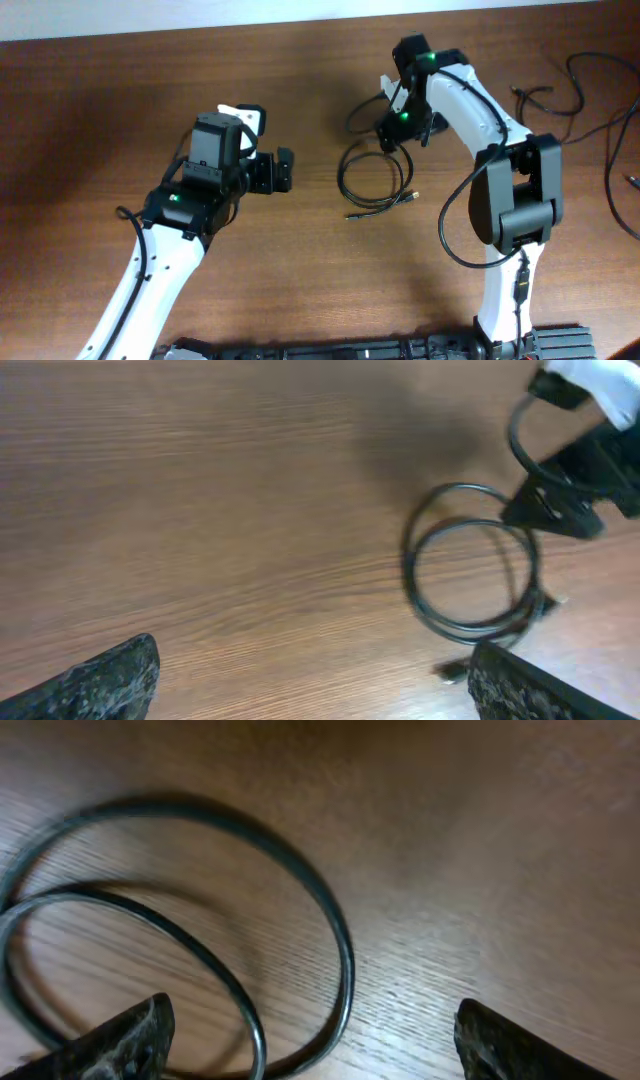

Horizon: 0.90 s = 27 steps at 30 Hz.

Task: Untangle cables
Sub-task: 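Move the coiled cable to the right edge with the right gripper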

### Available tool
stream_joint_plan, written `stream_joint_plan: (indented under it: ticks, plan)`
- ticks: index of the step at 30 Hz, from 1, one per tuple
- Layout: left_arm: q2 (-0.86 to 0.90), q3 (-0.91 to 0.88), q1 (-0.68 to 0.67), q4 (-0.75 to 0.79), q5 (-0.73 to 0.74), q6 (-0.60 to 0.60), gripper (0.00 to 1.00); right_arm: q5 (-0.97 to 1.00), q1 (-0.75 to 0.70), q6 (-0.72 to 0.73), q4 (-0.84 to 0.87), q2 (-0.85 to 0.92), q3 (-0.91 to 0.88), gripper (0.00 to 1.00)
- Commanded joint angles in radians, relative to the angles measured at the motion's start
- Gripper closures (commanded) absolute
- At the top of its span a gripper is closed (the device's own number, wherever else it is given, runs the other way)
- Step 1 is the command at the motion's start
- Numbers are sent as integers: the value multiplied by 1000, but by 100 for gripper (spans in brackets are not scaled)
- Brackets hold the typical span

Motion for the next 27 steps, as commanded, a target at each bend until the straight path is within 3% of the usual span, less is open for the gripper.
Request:
stream_joint_plan:
  ticks: [1,7,10,11,14,17,27]
  plan:
    - [-9,4,2,-6,-86,19,1,-3,6,0,38,0,-71,12]
    - [-9,4,2,-6,-87,19,1,-2,5,-26,76,0,-131,12]
    - [-9,4,2,-6,-86,19,1,-1,4,-26,130,0,-175,19]
    - [-9,4,2,-6,-87,19,1,5,4,-26,151,0,-195,27]
    - [-9,4,2,-6,-87,19,1,49,1,-9,198,2,-255,72]
    - [-9,4,2,-6,-87,19,1,136,-29,63,204,2,-289,95]
    - [-9,4,2,-6,-86,19,1,163,-344,117,151,2,-295,96]
